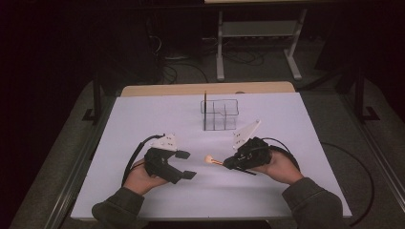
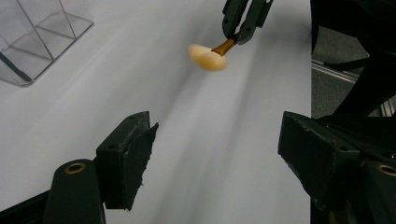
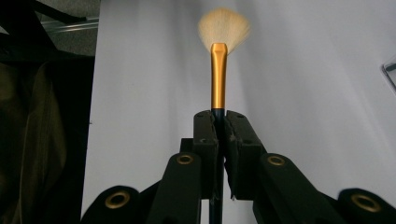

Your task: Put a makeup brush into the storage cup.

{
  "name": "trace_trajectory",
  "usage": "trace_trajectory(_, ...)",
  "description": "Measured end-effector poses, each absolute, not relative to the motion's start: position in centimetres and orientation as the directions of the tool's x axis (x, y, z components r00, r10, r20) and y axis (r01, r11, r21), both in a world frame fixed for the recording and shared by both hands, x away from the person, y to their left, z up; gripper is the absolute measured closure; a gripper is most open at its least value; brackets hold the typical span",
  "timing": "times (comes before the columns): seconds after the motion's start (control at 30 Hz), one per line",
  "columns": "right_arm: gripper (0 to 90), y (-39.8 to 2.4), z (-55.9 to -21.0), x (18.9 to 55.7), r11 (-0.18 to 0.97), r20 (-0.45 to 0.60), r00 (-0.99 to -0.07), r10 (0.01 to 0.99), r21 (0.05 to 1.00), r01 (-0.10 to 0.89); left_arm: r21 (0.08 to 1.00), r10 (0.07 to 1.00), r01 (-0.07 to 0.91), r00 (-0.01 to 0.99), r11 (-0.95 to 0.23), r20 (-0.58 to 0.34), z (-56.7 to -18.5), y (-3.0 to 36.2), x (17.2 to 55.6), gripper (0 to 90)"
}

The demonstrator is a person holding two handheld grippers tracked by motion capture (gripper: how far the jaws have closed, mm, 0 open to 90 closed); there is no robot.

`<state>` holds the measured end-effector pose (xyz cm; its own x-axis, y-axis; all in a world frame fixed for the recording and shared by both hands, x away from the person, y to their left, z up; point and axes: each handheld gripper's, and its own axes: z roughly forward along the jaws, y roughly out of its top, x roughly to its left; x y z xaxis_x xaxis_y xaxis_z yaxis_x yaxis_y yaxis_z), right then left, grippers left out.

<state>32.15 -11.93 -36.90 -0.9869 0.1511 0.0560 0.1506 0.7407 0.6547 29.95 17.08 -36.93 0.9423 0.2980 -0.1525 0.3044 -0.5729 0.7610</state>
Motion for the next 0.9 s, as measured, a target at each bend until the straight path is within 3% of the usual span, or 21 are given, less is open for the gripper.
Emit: trace_trajectory(0.9,82.9,-10.6,-36.3,31.2,0.731,0.043,-0.994,0.105,0.673,0.107,0.749,0.228,0.261,0.962,-0.609,-0.15,-36.2,14.5,30.2,30.9)
